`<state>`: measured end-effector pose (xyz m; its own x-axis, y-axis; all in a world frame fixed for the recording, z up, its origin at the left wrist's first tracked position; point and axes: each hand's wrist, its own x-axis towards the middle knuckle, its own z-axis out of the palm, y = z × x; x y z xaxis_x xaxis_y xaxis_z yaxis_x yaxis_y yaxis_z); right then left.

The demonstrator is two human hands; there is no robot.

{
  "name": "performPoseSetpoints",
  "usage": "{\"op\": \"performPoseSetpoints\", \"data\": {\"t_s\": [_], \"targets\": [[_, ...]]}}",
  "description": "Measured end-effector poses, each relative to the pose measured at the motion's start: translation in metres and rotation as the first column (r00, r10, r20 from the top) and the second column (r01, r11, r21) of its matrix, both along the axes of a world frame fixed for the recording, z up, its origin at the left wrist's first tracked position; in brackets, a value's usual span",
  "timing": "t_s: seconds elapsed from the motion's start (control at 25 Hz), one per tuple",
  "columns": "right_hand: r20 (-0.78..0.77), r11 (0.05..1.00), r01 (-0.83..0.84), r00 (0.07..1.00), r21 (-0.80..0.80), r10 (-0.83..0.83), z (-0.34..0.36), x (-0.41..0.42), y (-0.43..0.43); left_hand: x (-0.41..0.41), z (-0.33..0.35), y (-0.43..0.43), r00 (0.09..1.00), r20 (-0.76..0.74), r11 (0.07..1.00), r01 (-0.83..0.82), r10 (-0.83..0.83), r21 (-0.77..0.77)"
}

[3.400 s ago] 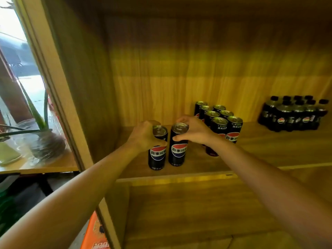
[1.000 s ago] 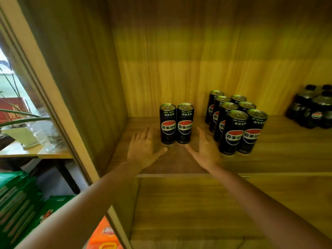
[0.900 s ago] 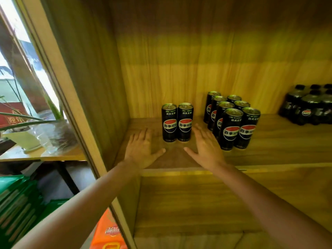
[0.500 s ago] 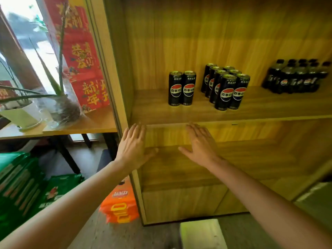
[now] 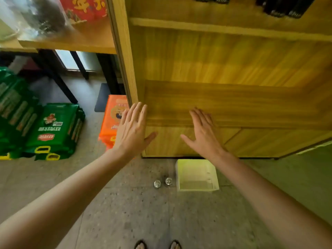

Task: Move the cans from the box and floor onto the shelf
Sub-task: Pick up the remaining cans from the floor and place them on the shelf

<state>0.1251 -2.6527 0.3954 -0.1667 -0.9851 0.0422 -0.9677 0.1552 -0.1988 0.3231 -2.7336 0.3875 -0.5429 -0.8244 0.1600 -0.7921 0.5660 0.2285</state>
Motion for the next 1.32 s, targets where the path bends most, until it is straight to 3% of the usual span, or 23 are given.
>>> {"op": "performPoseSetpoints", "data": {"t_s": [0.24, 0.6, 0.76, 1.0, 1.16, 1.32], "targets": [[0.007, 0.998, -0.014, 1.0, 0.059, 0.013, -0.168, -0.004, 0.016, -0.005, -0.166, 0.034, 1.0, 0.027, 0.994, -0.009, 0.006, 0.11], [0.097, 0.986, -0.049, 0.995, 0.159, 0.033, -0.509, 0.001, 0.025, -0.006, -0.504, 0.051, 0.983, 0.17, 0.952, 0.01, -0.065, 0.306], [0.117, 0.976, -0.043, 0.993, 0.213, 0.018, -0.626, 0.004, 0.029, -0.012, -0.615, 0.056, 0.98, 0.187, 0.916, -0.007, -0.074, 0.402], [0.093, 0.979, -0.056, 0.995, 0.197, 0.038, -0.712, 0.011, 0.037, -0.024, -0.701, 0.067, 0.988, 0.114, 0.904, 0.049, -0.107, 0.424], [0.153, 0.993, -0.057, 0.987, 0.099, 0.041, -0.72, 0.006, 0.037, -0.026, -0.709, 0.066, 0.999, -0.013, 0.915, 0.035, -0.033, 0.401], [0.237, 0.994, -0.047, 0.971, 0.094, 0.023, -0.713, 0.002, 0.036, -0.029, -0.706, 0.067, 0.999, -0.036, 0.919, 0.041, -0.029, 0.393]]}}
